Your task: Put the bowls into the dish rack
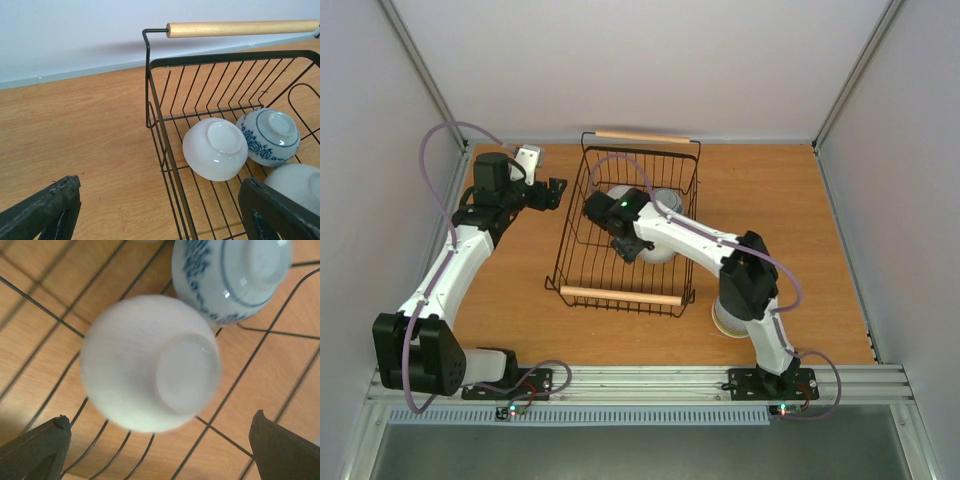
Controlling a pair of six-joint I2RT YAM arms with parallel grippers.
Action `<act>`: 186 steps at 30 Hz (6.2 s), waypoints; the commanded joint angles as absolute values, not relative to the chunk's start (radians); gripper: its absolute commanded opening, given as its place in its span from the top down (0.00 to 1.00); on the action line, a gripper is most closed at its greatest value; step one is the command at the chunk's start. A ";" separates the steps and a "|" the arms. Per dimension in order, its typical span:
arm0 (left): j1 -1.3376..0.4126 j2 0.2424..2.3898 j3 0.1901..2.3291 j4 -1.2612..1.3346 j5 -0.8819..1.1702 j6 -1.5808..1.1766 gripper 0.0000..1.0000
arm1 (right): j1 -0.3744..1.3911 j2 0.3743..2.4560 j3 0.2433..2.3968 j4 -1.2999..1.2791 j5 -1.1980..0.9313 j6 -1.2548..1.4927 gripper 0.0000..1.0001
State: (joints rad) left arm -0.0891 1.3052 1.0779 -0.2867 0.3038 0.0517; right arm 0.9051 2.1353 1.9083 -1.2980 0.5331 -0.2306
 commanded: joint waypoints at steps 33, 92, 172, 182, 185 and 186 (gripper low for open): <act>-0.084 1.291 1.071 -0.240 0.350 0.045 0.14 | 0.671 1.026 0.912 -1.265 0.416 0.526 0.24; -0.086 1.305 1.074 -0.246 0.380 0.038 0.13 | 0.726 0.868 1.039 -1.330 0.552 0.499 0.99; -0.118 1.426 1.216 -0.584 1.037 0.334 0.99 | 0.820 1.462 1.385 -0.420 -0.219 -0.078 0.11; -0.082 1.438 1.229 -0.616 1.217 0.352 1.00 | 0.804 1.407 1.269 -0.256 -0.413 -0.027 0.08; -0.077 1.440 1.234 -0.626 1.244 0.355 0.99 | 0.803 1.404 1.259 -0.242 -0.429 -0.016 0.08; -0.076 1.441 1.236 -0.628 1.252 0.358 1.00 | 0.803 1.404 1.254 -0.232 -0.437 -0.015 0.08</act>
